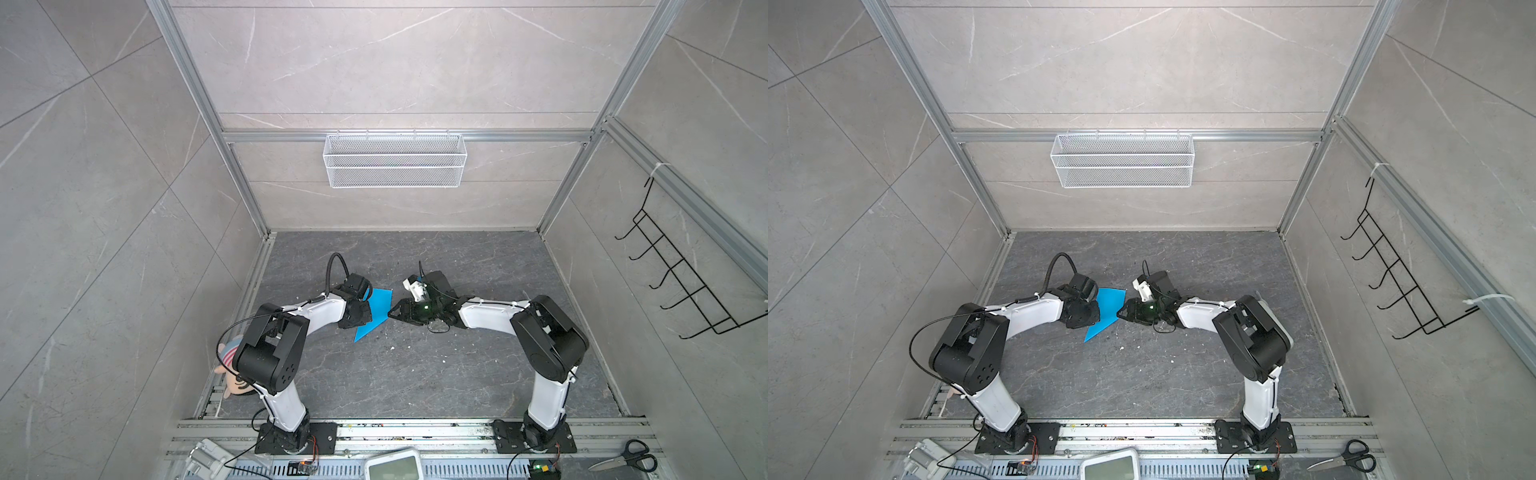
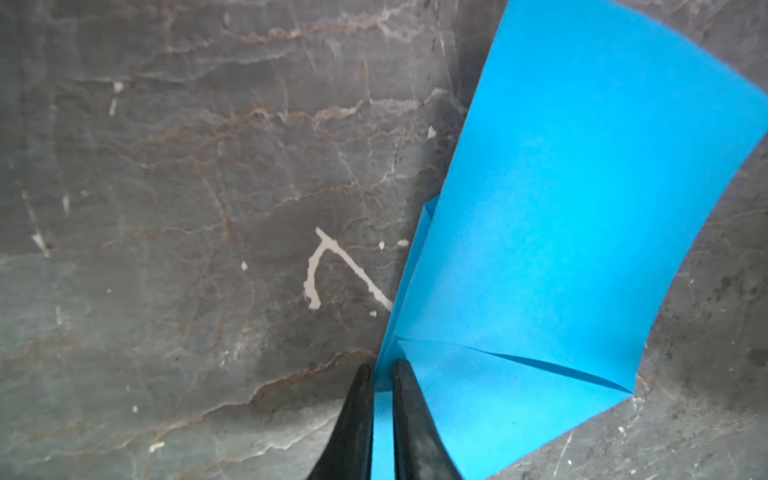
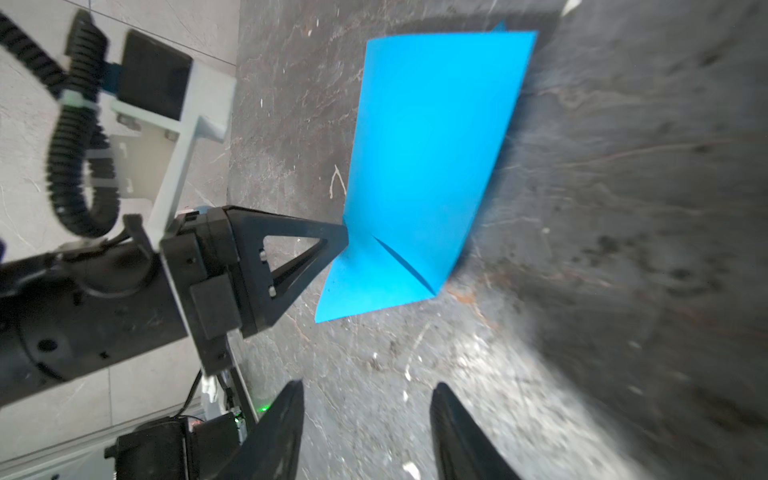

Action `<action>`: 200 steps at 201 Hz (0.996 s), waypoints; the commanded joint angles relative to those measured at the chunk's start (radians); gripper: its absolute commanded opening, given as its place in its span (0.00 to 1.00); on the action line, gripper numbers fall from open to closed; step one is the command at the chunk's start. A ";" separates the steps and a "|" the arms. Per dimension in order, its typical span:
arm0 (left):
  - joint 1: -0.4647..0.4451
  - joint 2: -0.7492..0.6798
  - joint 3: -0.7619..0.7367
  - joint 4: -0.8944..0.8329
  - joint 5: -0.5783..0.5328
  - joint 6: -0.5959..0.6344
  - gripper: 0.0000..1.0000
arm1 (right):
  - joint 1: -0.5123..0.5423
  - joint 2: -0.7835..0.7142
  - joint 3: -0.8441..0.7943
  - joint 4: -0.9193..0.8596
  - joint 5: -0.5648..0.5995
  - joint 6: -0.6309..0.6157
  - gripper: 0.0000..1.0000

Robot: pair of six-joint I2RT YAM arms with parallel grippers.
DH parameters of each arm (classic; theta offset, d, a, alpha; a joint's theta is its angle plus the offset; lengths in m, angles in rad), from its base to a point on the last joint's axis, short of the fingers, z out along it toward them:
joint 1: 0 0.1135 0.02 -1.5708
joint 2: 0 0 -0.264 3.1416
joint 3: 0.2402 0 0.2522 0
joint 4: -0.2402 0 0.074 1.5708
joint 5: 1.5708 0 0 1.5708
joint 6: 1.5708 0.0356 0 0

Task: Fold a paper plane with a square sheet of paper (pick it up from the middle)

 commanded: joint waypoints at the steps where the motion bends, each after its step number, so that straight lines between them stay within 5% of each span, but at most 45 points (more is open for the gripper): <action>1: 0.007 0.031 0.007 -0.025 0.028 -0.016 0.14 | 0.002 0.061 0.050 -0.040 -0.010 0.067 0.52; 100: 0.018 0.048 0.013 -0.030 0.060 -0.010 0.12 | 0.009 0.247 0.185 -0.026 -0.065 0.158 0.44; 173: 0.022 0.041 0.029 -0.032 0.073 0.001 0.12 | 0.007 0.297 0.163 0.190 -0.128 0.268 0.29; 200: 0.023 0.007 0.035 -0.029 0.086 0.016 0.15 | -0.004 0.277 0.115 0.245 -0.086 0.318 0.13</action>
